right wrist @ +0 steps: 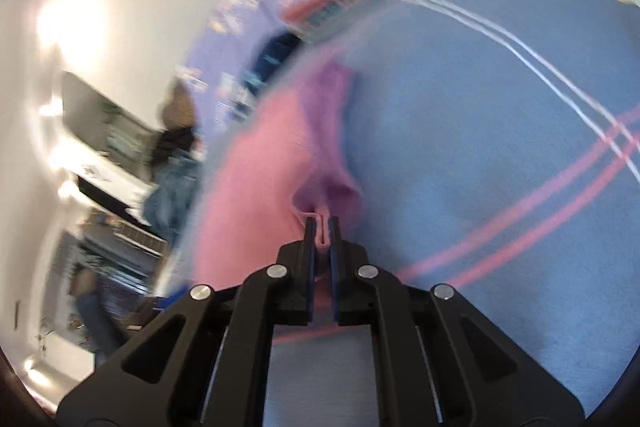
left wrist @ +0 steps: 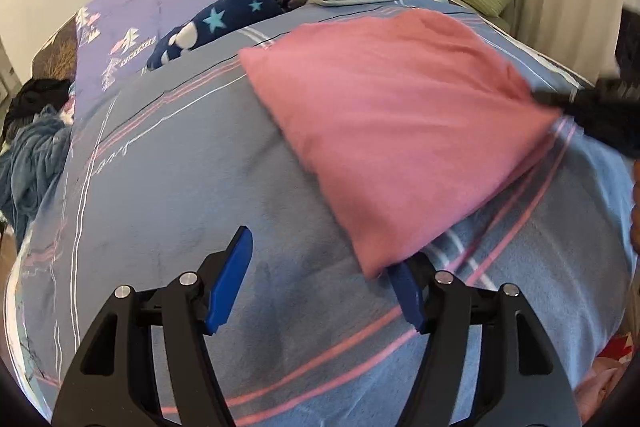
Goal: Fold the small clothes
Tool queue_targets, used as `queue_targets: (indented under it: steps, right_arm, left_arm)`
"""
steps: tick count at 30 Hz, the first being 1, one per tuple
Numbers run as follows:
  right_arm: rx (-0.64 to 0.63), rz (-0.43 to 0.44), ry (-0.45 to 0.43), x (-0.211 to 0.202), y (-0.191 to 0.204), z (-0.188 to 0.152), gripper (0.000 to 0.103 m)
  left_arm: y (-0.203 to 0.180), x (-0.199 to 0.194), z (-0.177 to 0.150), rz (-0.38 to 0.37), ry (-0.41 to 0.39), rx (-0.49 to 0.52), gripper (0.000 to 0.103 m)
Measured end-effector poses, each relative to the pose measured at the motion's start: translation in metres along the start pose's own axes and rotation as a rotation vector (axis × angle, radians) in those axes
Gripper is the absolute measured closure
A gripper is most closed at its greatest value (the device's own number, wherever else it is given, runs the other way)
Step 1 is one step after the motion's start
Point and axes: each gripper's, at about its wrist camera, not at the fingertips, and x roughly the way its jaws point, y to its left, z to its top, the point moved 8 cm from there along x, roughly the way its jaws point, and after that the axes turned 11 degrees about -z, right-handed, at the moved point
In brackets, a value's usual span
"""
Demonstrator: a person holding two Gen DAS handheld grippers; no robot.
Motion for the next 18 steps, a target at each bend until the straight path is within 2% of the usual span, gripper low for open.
queue_targets:
  steps: [1,3,5,6,7,10,12,14,15,16,18]
  right_arm:
    - [0.021,-0.021,0.04,0.009,-0.008,-0.005,0.098]
    - [0.033,-0.003,0.042,0.009,-0.011,-0.005,0.098]
    - [-0.004,-0.032,0.029,0.004,-0.008,-0.002,0.087]
    - [-0.032,-0.064,0.007,-0.001,-0.006,0.002,0.079]
    - [-0.055,-0.087,-0.023,-0.008,-0.005,0.006,0.076]
    - [-0.128,-0.081,-0.126,-0.031,0.009,0.028,0.076]
    - [-0.178,-0.03,-0.15,-0.035,0.025,0.039,0.081]
    - [-0.228,0.037,-0.133,-0.029,0.046,0.046,0.085]
    - [-0.255,0.078,-0.12,-0.02,0.059,0.05,0.086]
    - [-0.276,0.098,-0.107,-0.011,0.068,0.053,0.086]
    - [-0.285,0.065,-0.078,0.014,0.069,0.058,0.086]
  left_arm:
    - [0.002,-0.001,-0.003,0.0,0.01,-0.005,0.036]
    - [0.006,-0.002,-0.009,0.001,0.027,-0.014,0.035]
    - [0.008,-0.007,-0.012,-0.01,0.035,-0.021,0.035]
    - [0.009,-0.009,-0.012,-0.021,0.035,-0.023,0.035]
    - [0.008,-0.013,-0.012,-0.034,0.032,-0.023,0.035]
    - [0.002,-0.035,0.001,-0.153,-0.026,-0.029,0.037]
    - [-0.002,-0.048,0.02,-0.257,-0.086,-0.055,0.042]
    - [-0.008,-0.051,0.038,-0.339,-0.131,-0.08,0.06]
    - [-0.01,-0.046,0.049,-0.375,-0.149,-0.1,0.063]
    - [-0.011,-0.038,0.054,-0.393,-0.147,-0.112,0.068]
    - [-0.012,-0.006,0.053,-0.374,-0.075,-0.13,0.07]
